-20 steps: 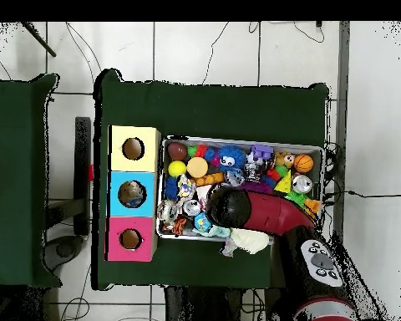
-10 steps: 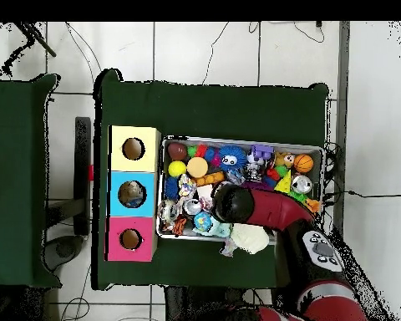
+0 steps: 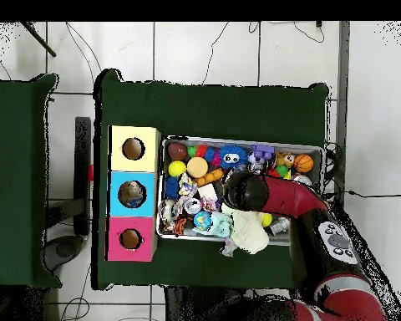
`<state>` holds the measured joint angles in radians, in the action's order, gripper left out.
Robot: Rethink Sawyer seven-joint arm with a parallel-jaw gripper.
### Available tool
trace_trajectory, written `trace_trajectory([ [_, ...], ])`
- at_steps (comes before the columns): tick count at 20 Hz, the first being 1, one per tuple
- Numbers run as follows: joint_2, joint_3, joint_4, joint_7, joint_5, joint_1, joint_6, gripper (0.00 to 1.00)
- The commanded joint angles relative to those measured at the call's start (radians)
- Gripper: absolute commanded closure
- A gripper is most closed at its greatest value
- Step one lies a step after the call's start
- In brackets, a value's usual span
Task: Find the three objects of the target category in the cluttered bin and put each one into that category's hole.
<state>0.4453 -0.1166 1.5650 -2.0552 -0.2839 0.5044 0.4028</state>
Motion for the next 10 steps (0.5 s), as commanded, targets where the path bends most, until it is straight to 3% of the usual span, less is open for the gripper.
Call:
trace_trajectory([
  [1,-0.128,-0.098,-0.070,0.172,-0.110,0.077,0.005,0.00],
  [10,-0.137,-0.169,-0.083,0.206,-0.136,0.140,0.051,0.00],
])
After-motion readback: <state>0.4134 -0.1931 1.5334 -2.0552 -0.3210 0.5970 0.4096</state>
